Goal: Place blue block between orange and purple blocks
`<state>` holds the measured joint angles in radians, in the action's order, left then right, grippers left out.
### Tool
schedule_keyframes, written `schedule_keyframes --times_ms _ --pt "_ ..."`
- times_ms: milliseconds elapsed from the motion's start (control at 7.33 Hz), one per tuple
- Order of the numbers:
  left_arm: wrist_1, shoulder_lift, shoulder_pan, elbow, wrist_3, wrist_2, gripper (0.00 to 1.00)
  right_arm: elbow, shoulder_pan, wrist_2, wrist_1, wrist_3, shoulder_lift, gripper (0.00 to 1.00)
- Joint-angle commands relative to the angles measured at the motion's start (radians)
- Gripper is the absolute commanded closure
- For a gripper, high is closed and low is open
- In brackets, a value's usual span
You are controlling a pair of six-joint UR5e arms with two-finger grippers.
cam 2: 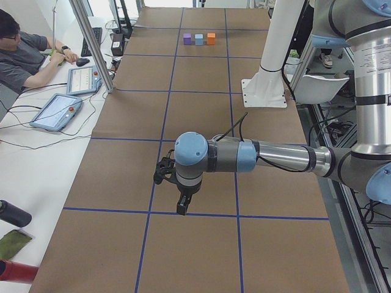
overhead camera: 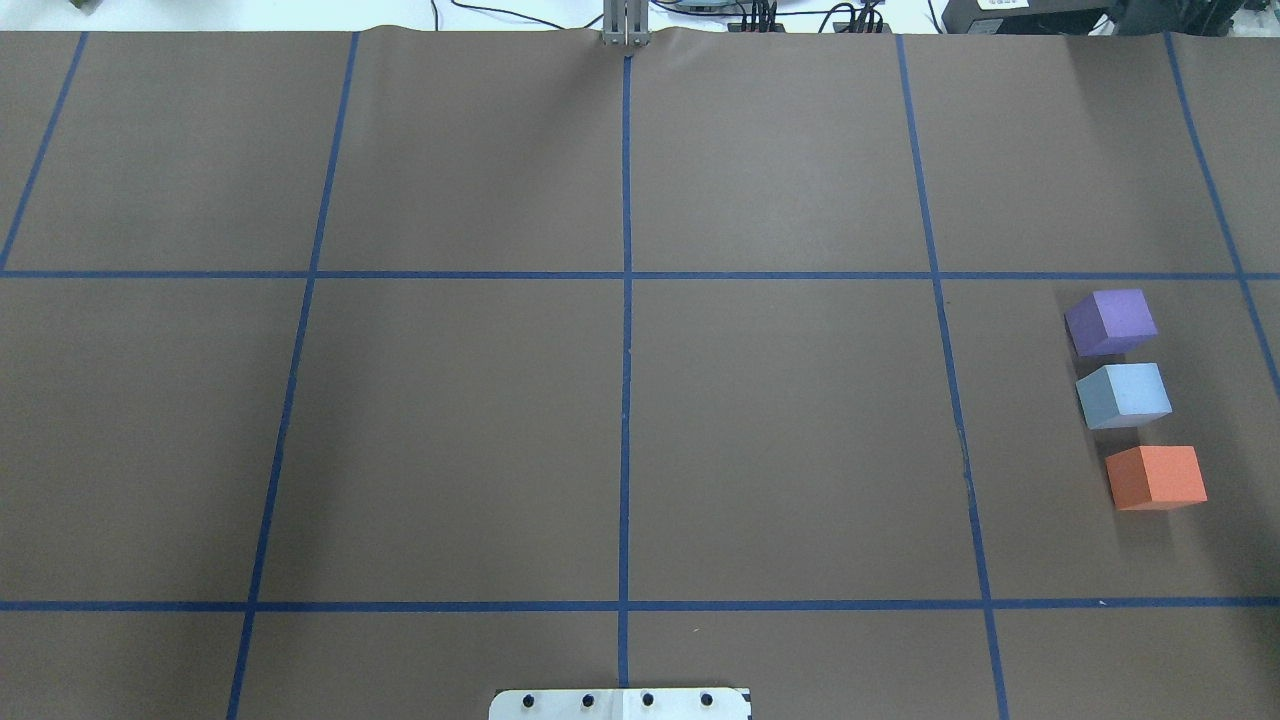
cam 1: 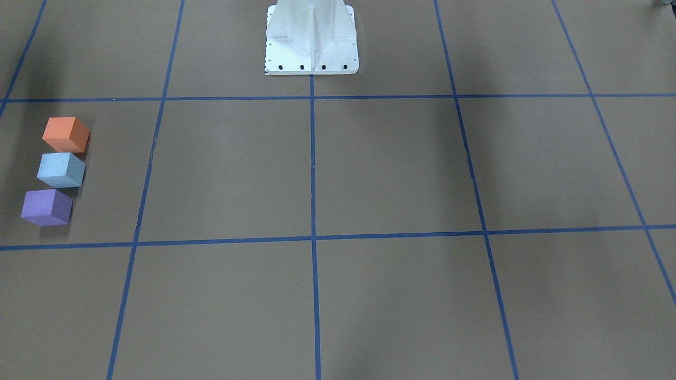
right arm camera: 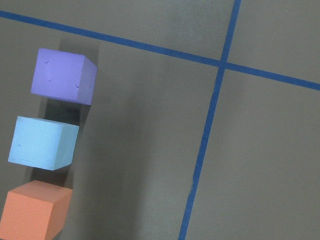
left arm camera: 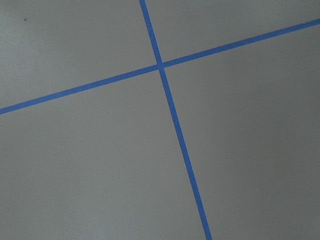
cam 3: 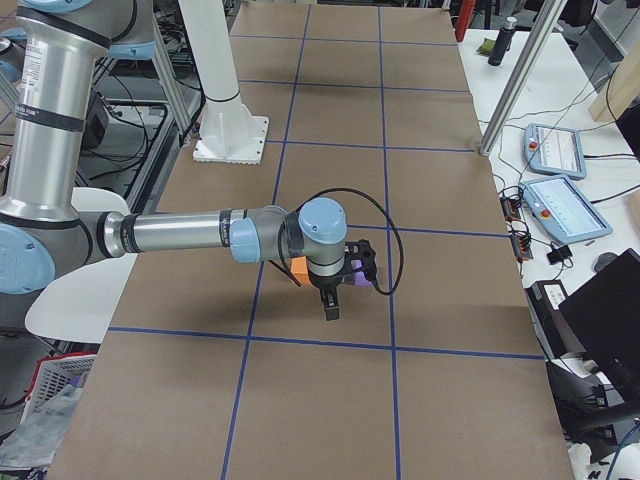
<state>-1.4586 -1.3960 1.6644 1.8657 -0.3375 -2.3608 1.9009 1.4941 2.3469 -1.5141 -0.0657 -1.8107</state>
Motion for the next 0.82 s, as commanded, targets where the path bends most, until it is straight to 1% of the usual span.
schedule_keyframes --times_ms 0,682 --pt "0.000 -0.001 0.000 0.001 0.002 -0.002 0.00 0.000 0.000 0.000 0.000 0.001 0.001 0.00" --pt "0.000 -0.008 0.000 0.000 0.000 0.000 0.00 0.001 0.000 -0.003 0.000 0.003 0.002 0.00"
